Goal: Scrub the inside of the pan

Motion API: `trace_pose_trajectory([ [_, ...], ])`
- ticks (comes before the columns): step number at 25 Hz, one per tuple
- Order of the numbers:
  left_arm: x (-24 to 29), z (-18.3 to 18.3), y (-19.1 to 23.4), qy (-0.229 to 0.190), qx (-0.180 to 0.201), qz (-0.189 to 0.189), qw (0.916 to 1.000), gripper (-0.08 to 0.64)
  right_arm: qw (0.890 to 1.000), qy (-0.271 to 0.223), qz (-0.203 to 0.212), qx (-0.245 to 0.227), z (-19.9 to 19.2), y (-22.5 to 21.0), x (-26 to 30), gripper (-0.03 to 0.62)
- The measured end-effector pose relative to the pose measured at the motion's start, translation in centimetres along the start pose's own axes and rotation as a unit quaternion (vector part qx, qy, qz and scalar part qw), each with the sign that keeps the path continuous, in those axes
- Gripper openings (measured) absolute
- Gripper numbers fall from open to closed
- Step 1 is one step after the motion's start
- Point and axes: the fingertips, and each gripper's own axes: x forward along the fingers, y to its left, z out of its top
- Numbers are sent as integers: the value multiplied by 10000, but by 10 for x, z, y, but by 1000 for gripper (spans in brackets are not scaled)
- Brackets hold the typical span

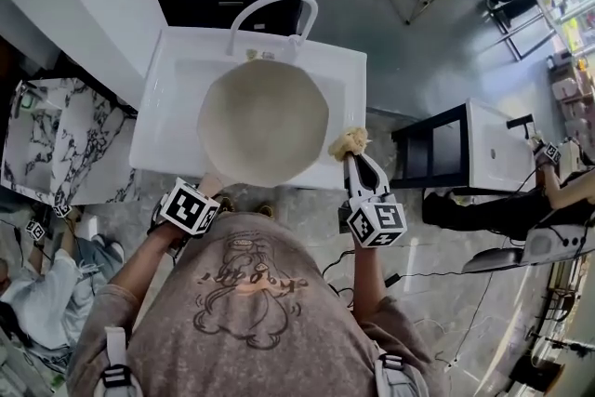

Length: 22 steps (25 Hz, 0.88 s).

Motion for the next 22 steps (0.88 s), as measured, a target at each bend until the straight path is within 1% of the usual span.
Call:
trace_pose_trajectory([
  [5, 7, 9, -2, 97, 320, -82, 9994, 144, 9970, -111, 511, -562, 33, 35, 26, 48],
  [10, 11, 18, -14, 135, 545, -277, 9980, 144, 9898, -102, 1035, -977, 45, 72, 51, 48],
  [13, 18, 21, -20, 113, 703, -406, 9966, 144, 9861, -40, 1254, -1084, 42, 91, 64, 48],
  [17, 22, 21, -23, 236, 845, -471, 9950, 144, 9818, 175, 1472, -1186, 29, 113, 79, 48],
  [22, 22, 26, -36, 284, 1094, -589, 9918, 144, 9726, 765, 1686, -1407, 7, 132, 94, 48],
])
